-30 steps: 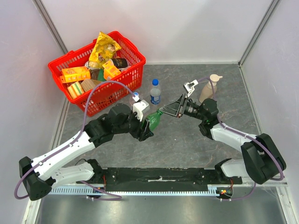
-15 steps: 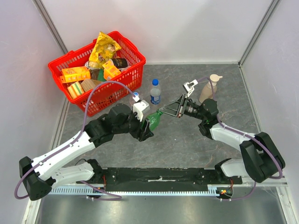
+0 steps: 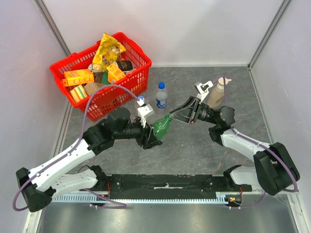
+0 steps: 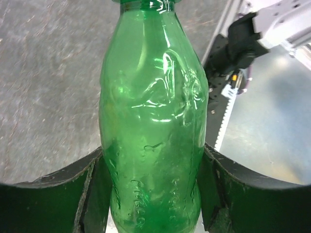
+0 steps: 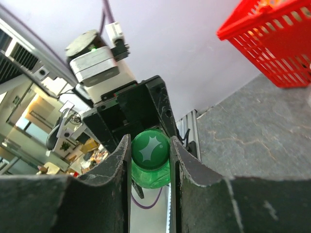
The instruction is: Unscrew the bottle caps
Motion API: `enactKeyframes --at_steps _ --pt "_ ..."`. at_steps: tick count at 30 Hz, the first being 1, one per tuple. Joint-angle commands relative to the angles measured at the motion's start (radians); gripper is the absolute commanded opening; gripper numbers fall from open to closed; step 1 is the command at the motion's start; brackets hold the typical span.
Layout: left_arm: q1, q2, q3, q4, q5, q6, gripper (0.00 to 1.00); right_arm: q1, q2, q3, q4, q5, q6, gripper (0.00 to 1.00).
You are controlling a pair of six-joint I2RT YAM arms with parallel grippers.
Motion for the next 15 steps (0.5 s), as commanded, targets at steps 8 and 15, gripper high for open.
enactKeyframes --at_steps 8,15 --pt "-0.012 -0.025 0.026 0.271 0.455 -0.013 0.59 0.03 -0.068 0.025 0.569 -0.083 0.126 0.0" --pt "-0.012 0.045 0.048 0.331 0.656 -0.05 0.59 0.048 -0.148 0.033 0.569 -0.11 0.078 0.0"
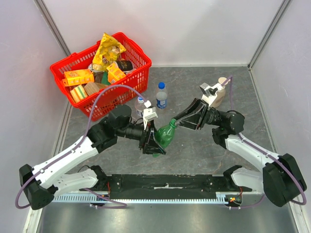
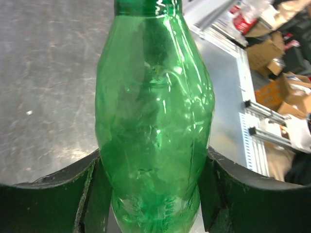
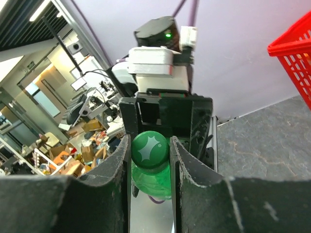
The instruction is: Unscrew the bottle caps
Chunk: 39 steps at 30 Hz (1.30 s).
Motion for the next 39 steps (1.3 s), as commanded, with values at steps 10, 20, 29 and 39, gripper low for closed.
enactKeyframes --at_steps 10,20,29,39 --pt "-0.025 0.025 0.055 0.151 0.183 0.033 0.55 0.031 -0.019 0.028 0.4 -0.036 0.006 0.19" --pt "-0.025 -0.022 0.102 -0.108 -0.087 0.158 0.54 0.031 -0.16 0.071 -0.229 0.077 -0.358 0.98" --pt "-0.023 -0.03 0.128 -0.306 -0.366 0.246 0.54 0.031 -0.249 0.172 -0.722 0.24 -0.596 0.98" --pt "-0.025 0.005 0.11 -0.369 -0.604 0.274 0.53 0.031 -0.15 0.27 -1.032 0.384 -0.642 0.98"
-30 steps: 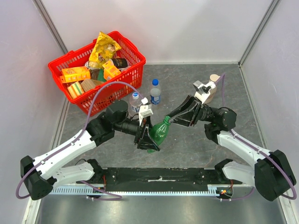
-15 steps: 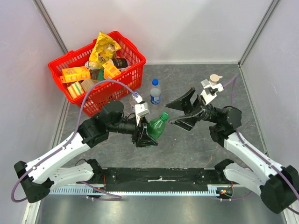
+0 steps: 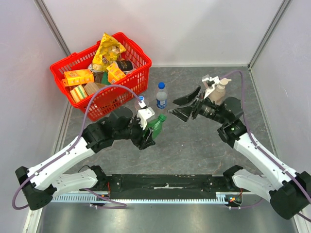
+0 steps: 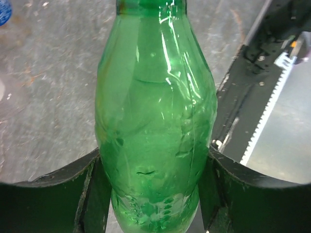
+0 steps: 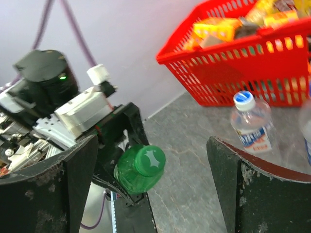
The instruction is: Unscrew the bottle caps
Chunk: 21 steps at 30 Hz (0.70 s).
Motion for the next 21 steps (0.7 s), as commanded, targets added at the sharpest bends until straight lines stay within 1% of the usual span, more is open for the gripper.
enactKeyframes --at_steps 1,3,8,9,11,14,17,21 --pt "-0.002 0.019 0.024 -0.025 -0.148 0.054 0.53 0.003 0.051 0.088 -0.222 0.117 -0.047 0.98" --pt "-0.002 0.03 0.018 -0.031 -0.186 0.059 0.53 0.003 0.082 0.094 -0.251 0.128 -0.036 0.98" --pt "-0.002 0.054 -0.004 -0.034 -0.237 0.06 0.52 0.003 0.125 0.073 -0.224 0.122 0.041 0.98" --pt "-0.002 0.059 -0.01 -0.026 -0.263 0.06 0.5 0.003 0.136 0.064 -0.212 0.12 0.068 0.98" --pt "-0.002 0.062 -0.018 -0.02 -0.3 0.06 0.5 0.006 0.156 0.036 -0.155 0.109 0.116 0.98" --pt "-0.005 0.062 -0.022 -0.015 -0.308 0.06 0.5 0.022 0.179 0.012 -0.093 0.091 0.162 0.98" --pt "-0.002 0.064 -0.027 -0.012 -0.312 0.06 0.5 0.048 0.194 0.019 -0.103 0.099 0.164 0.96" --pt "-0.003 0.073 -0.034 -0.003 -0.3 0.06 0.5 0.081 0.226 0.028 -0.11 0.108 0.162 0.87"
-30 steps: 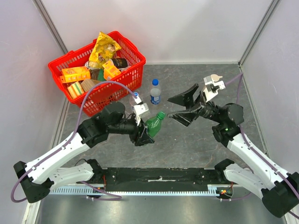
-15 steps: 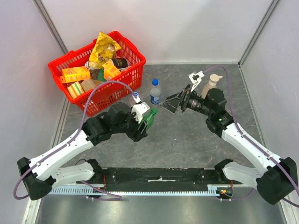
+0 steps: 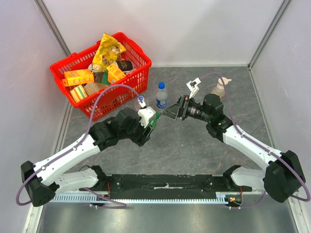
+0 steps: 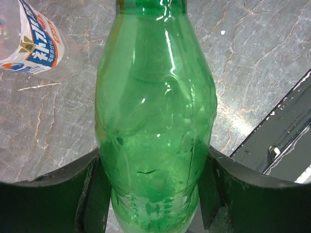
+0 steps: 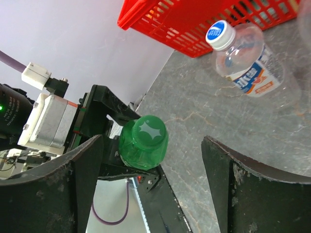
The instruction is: Unscrew the bottle caps
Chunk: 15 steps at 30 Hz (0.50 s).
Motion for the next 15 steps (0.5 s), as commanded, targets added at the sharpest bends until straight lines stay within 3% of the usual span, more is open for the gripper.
enactKeyframes --at_steps 1,15 --pt "-0.002 0.01 -0.007 0.035 -0.013 0.034 0.5 0.033 0.032 0.015 0.057 0.005 0.026 0.85" --pt "-0.002 -0.008 -0.029 0.054 0.007 0.034 0.5 0.076 0.119 0.024 0.097 0.042 0.089 0.59"
